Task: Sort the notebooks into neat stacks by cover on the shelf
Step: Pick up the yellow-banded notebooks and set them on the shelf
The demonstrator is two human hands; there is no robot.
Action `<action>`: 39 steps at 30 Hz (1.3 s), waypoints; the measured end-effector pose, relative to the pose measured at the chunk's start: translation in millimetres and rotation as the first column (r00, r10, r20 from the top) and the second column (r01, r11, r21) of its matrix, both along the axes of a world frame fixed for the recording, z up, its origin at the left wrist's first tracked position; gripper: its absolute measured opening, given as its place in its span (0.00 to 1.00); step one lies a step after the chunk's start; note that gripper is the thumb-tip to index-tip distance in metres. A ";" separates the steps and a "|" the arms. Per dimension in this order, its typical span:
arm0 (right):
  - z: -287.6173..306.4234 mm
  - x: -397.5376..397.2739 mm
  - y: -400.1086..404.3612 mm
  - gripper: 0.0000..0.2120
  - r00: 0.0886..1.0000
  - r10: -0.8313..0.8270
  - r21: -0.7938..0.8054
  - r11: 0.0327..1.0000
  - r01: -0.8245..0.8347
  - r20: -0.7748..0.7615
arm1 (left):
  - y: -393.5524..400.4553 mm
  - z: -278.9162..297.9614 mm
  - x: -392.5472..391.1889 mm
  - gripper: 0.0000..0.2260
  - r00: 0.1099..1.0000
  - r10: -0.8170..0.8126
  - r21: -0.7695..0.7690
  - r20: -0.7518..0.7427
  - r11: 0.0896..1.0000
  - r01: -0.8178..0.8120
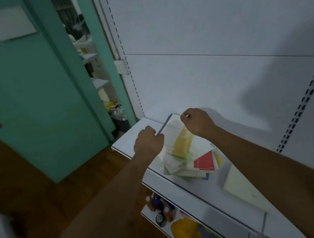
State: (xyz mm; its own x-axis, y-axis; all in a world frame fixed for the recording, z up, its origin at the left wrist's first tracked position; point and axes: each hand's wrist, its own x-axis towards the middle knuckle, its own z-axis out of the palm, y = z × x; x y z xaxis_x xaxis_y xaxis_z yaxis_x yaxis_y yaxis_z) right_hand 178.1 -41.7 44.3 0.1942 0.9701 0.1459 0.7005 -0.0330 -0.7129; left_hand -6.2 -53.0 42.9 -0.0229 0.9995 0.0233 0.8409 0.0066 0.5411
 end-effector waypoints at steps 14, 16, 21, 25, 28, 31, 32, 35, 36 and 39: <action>9.5 -50.6 77.5 0.16 0.970 -0.139 -0.055 0.987 0.153 0.201 | 130.8 -11.0 -55.1 0.15 0.969 -0.246 -0.059 0.014 0.967 0.246; 5.0 -48.6 72.5 0.16 0.956 -0.218 -0.083 0.968 0.238 0.198 | 142.2 -20.8 -51.1 0.20 0.951 -0.307 -0.097 0.024 0.946 0.308; -13.8 -41.8 49.0 0.15 0.896 -0.387 -0.211 0.878 0.430 0.216 | 152.2 -44.2 -34.8 0.19 0.905 -0.418 -0.185 0.081 0.886 0.426; -36.9 -40.0 26.3 0.16 0.869 -0.455 -0.352 0.794 0.495 0.195 | 146.6 -58.3 -25.2 0.18 0.873 -0.479 -0.256 0.095 0.835 0.486; -45.8 -45.0 17.3 0.17 0.860 -0.501 -0.450 0.749 0.486 0.095 | 142.3 -63.9 -24.2 0.17 0.869 -0.490 -0.233 0.073 0.839 0.493; -54.0 -52.1 13.1 0.17 0.824 -0.566 -0.492 0.724 0.484 -0.023 | 138.2 -66.0 -23.9 0.14 0.873 -0.480 -0.219 0.088 0.846 0.487; -56.8 -54.2 13.0 0.16 0.809 -0.585 -0.492 0.721 0.487 -0.056 | 137.3 -66.1 -23.5 0.13 0.876 -0.472 -0.215 0.100 0.849 0.482; -63.1 -59.6 13.4 0.15 0.758 -0.638 -0.491 0.707 0.509 -0.133 | 134.8 -64.5 -22.5 0.12 0.891 -0.427 -0.204 0.154 0.869 0.452; -65.1 -60.4 13.1 0.14 0.738 -0.660 -0.485 0.696 0.529 -0.141 | 133.5 -64.6 -22.8 0.12 0.893 -0.416 -0.195 0.171 0.874 0.445; -68.3 -60.5 11.7 0.14 0.677 -0.706 -0.489 0.674 0.554 -0.206 | 126.4 -60.5 -23.8 0.12 0.887 -0.402 -0.129 0.227 0.891 0.436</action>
State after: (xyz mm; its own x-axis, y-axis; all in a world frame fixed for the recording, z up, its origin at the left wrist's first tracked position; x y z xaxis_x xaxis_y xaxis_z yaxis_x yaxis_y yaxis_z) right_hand 117.6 -30.0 -24.0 0.7394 0.5481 -0.3911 0.1108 -0.6720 -0.7322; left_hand -30.1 73.4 -17.6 0.4122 0.9042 -0.1116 0.6678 -0.2165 0.7122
